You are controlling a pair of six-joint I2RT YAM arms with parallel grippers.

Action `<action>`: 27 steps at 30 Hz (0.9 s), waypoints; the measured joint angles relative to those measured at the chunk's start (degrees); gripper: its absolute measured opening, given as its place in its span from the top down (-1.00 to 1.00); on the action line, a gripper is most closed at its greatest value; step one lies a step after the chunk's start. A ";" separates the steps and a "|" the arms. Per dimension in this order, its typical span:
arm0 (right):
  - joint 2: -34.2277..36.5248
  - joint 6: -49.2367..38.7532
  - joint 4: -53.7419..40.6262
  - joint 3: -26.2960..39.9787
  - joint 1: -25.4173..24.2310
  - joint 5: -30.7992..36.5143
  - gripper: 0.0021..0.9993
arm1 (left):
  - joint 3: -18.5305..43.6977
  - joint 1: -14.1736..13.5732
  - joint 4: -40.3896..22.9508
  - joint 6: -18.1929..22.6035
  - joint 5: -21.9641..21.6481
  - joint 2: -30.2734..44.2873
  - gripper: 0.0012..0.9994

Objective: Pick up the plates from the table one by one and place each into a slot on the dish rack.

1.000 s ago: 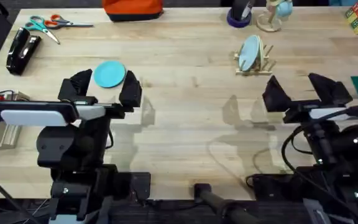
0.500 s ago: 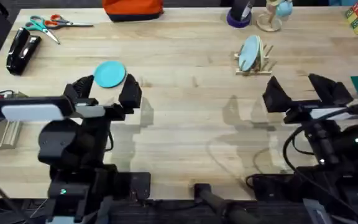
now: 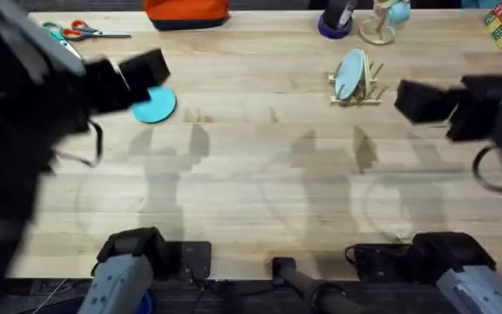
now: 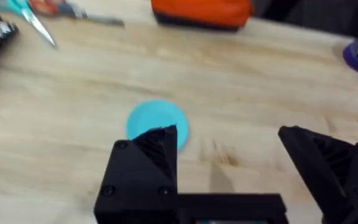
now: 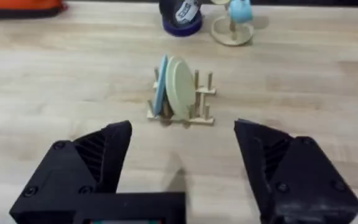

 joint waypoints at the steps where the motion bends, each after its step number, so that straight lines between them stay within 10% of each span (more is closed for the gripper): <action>1: 2.89 -0.02 -1.71 2.96 0.00 -0.58 -0.99 | 3.74 0.86 -3.09 -0.04 1.24 3.69 -0.98; 13: 31.01 -0.43 -33.43 39.86 0.00 -5.97 -0.99 | 46.61 3.56 -40.87 3.37 5.52 32.24 -0.99; 27: 37.56 -0.41 -37.99 45.58 0.00 -6.50 -0.99 | 50.21 3.56 -44.21 6.54 5.71 37.04 -0.99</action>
